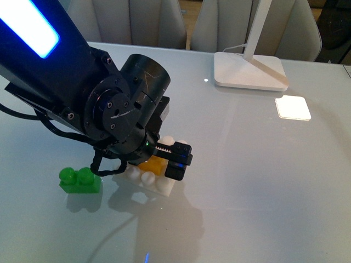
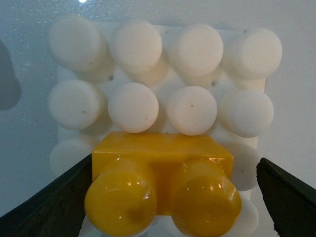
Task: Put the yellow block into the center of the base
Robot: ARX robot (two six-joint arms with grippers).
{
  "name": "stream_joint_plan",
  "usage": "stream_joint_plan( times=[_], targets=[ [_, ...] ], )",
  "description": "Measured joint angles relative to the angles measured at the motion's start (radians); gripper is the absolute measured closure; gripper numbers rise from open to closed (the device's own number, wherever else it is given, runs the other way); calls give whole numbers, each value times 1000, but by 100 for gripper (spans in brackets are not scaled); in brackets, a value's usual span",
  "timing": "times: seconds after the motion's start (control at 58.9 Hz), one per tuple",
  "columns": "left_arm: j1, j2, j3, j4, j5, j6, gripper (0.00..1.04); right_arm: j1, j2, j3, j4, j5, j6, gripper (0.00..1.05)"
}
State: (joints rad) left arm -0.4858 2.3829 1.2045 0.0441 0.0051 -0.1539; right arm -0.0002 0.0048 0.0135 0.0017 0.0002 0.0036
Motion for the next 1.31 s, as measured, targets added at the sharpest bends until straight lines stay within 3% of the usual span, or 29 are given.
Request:
stream_joint_plan(
  times=[0.476, 0.663, 0.985, 1.24, 1.308],
  targets=[
    [30, -110, -43, -14, -21, -16, 7, 0, 0, 0, 0, 0, 0, 9],
    [80, -232, -114, 0, -24, -16, 7, 0, 0, 0, 0, 0, 0, 9],
    [349, -652, -422, 137, -8, 12, 7, 0, 0, 0, 0, 0, 0, 9],
    [554, -1007, -616, 133, 22, 28, 7, 0, 0, 0, 0, 0, 0, 9],
    [623, -1124, -686, 152, 68, 51, 9, 0, 0, 0, 0, 0, 0, 9]
  ],
)
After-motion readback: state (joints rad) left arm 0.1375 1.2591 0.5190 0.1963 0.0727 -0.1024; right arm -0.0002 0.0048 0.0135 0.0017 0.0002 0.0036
